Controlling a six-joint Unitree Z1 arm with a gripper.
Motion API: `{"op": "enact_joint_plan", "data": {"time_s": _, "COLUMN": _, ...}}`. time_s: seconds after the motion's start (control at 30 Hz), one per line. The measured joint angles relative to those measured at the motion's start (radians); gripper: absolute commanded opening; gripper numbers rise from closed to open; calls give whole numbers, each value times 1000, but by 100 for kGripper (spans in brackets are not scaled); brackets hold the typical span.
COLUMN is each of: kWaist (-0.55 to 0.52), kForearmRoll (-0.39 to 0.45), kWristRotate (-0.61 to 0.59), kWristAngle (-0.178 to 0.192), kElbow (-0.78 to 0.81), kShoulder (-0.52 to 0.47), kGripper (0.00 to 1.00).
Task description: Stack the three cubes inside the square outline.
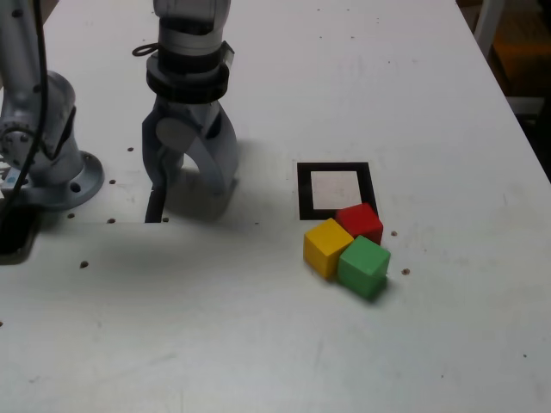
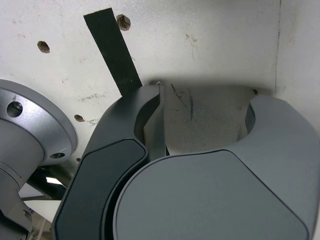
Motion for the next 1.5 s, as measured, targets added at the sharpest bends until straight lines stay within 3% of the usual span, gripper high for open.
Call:
{"op": "enact_joint_plan", "data": {"time_s": 0.37, "kWaist": 0, "kForearmRoll": -1, "kWristRotate": 0, "kWristAngle": 0, "kElbow": -2, "kShoulder": -5, "kGripper": 63}}
{"op": "enact_joint_plan", "data": {"time_s": 0.5, "kWaist": 0, "kForearmRoll": 7, "kWristRotate": 3, "kWristAngle": 22, "kElbow": -41, "kShoulder": -14, "kGripper": 63}}
{"op": "enact_joint_plan", "data": {"time_s": 0.77, "kWaist": -15, "kForearmRoll": 117, "kWristRotate": 37, "kWristAngle": 77, "kElbow": -254, "kShoulder": -19, "kGripper": 65}}
{"op": "enact_joint_plan", "data": {"time_s": 0.87, "kWaist": -21, "kForearmRoll": 196, "kWristRotate": 45, "kWristAngle": 102, "kElbow": -351, "kShoulder": -17, "kGripper": 67}}
{"op": "enact_joint_plan", "data": {"time_s": 1.1, "kWaist": -60, "kForearmRoll": 305, "kWristRotate": 55, "kWristAngle": 130, "kElbow": -608, "kShoulder": 43, "kGripper": 73}}
{"op": "enact_joint_plan", "data": {"time_s": 1.37, "kWaist": -106, "kForearmRoll": 324, "kWristRotate": 78, "kWristAngle": 138, "kElbow": -705, "kShoulder": 125, "kGripper": 75}}
{"op": "enact_joint_plan", "data": {"time_s": 1.5, "kWaist": -151, "kForearmRoll": 316, "kWristRotate": 93, "kWristAngle": 174, "kElbow": -730, "kShoulder": 146, "kGripper": 78}}
